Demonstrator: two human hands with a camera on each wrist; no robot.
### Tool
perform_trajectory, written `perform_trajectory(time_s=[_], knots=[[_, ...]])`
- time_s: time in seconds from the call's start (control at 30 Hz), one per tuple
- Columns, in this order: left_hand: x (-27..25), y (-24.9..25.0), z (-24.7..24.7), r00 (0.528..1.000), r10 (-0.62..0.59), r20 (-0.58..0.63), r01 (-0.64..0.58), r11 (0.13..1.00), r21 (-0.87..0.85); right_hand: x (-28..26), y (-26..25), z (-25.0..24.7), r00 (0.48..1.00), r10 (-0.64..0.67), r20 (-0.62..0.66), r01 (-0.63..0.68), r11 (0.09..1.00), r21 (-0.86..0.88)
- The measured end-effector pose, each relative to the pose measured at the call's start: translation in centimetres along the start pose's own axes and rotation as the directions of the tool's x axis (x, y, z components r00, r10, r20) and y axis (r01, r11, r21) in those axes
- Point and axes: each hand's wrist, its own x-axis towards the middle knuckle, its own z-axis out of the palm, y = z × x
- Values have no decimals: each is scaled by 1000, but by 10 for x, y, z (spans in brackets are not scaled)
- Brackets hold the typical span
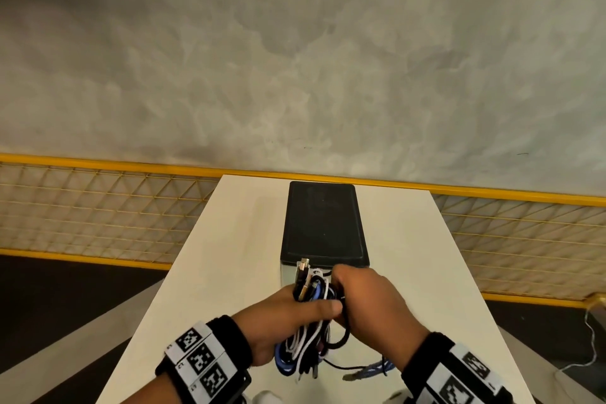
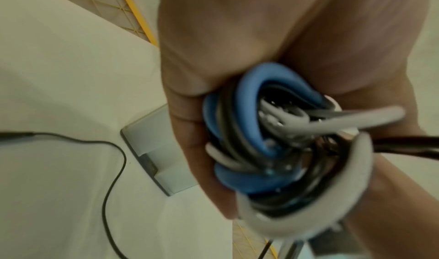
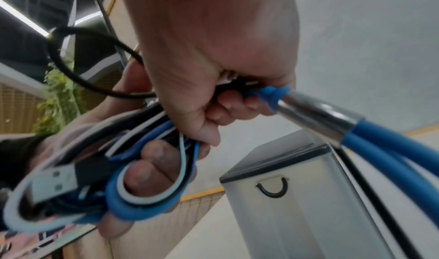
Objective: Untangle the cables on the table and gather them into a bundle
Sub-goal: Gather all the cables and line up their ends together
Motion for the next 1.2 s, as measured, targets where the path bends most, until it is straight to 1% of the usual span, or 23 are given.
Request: perform_trajectory(time_s=[0.07,0.13,0.27,0.4,0.47,0.57,0.63,0.7,0.77,0.8,0.87,0.9,0.93,1.0,1.03,1.07,1.1,1.2], knots=[[1,-3,1,999,-28,-31,26,998,-55,-1,-6,1,1000,2,-25,-4,999,-54],[2,-5,1,999,-25,-24,24,999,-43,-2,-8,2,999,-14,-38,12,998,-58],[3,-5,-3,1000,13,-3,-13,990,139,-2,-10,1,997,-57,-44,56,998,-21],[4,-8,-6,998,59,-36,-49,973,227,5,-8,5,996,-70,-53,73,996,54],[5,-11,-3,996,72,-57,-57,968,243,8,-5,5,994,-101,-29,103,991,88],[3,-13,1,996,48,-82,-27,970,242,6,2,5,987,-157,23,154,984,92],[1,-15,2,993,68,-97,-42,969,243,5,8,5,983,-171,70,162,980,115],[-1,-13,2,985,126,-119,-98,971,218,3,16,1,981,-151,123,120,965,233],[-3,-7,0,972,175,-156,-150,976,161,0,25,-4,986,-97,133,36,915,401],[-4,-3,-2,966,193,-173,-172,977,129,-1,29,-6,990,-61,126,-8,874,487],[-3,2,-7,955,223,-197,-208,973,97,-2,33,-9,993,-2,116,-76,743,665],[-2,3,-9,953,233,-195,-219,972,87,-2,33,-9,993,12,120,-95,690,718],[-2,4,-9,952,242,-187,-231,970,78,-1,33,-8,991,13,131,-104,683,723],[-3,6,-6,943,257,-212,-252,966,49,-2,31,-3,981,-29,190,-108,735,669],[-2,8,-6,937,257,-237,-257,966,29,-4,30,0,974,-55,221,-108,744,660],[-2,10,-7,932,257,-255,-263,965,11,-7,28,3,971,-66,232,-114,722,683],[-2,12,-8,928,260,-267,-269,963,3,-10,26,6,975,-58,212,-120,668,734],[-1,16,-10,915,268,-301,-283,959,-9,-14,15,6,995,48,85,-98,468,878]])
